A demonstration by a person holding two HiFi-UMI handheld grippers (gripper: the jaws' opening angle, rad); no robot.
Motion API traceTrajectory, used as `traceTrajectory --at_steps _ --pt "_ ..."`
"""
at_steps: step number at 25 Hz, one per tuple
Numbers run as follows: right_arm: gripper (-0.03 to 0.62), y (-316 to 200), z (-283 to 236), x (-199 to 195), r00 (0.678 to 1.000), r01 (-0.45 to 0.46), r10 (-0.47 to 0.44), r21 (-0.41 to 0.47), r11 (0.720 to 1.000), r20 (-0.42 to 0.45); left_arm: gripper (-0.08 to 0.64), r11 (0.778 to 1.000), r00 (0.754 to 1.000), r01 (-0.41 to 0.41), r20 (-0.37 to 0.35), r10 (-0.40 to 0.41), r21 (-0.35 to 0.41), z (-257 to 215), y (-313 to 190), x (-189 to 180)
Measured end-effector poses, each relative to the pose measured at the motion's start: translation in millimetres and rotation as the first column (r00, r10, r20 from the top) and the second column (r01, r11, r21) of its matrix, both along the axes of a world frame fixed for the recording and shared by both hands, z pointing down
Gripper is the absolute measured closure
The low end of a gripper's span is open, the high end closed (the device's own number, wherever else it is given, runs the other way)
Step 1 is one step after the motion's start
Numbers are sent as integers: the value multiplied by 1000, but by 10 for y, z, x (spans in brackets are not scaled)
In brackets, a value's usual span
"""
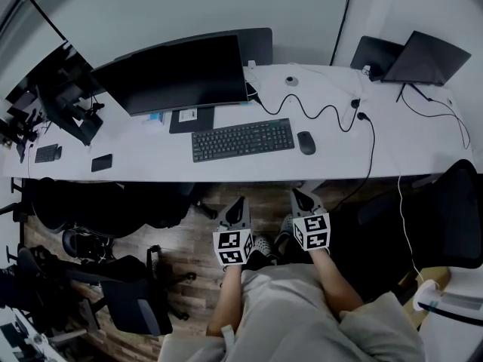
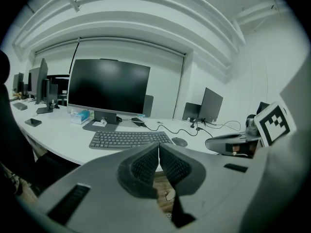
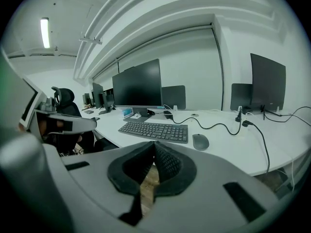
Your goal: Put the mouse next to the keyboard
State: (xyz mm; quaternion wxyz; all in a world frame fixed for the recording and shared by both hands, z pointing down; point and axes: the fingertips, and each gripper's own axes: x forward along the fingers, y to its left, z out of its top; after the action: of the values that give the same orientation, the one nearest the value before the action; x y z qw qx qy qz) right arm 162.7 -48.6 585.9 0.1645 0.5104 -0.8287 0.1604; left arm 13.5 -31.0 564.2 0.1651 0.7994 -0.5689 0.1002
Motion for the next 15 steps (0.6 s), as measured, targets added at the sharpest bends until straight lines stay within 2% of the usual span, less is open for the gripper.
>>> traceTrajectory --at_steps 15 --pt "584 72 34 -99 1000 16 -16 13 1000 21 537 1000 1000 3 12 -3 -10 38 111 -27"
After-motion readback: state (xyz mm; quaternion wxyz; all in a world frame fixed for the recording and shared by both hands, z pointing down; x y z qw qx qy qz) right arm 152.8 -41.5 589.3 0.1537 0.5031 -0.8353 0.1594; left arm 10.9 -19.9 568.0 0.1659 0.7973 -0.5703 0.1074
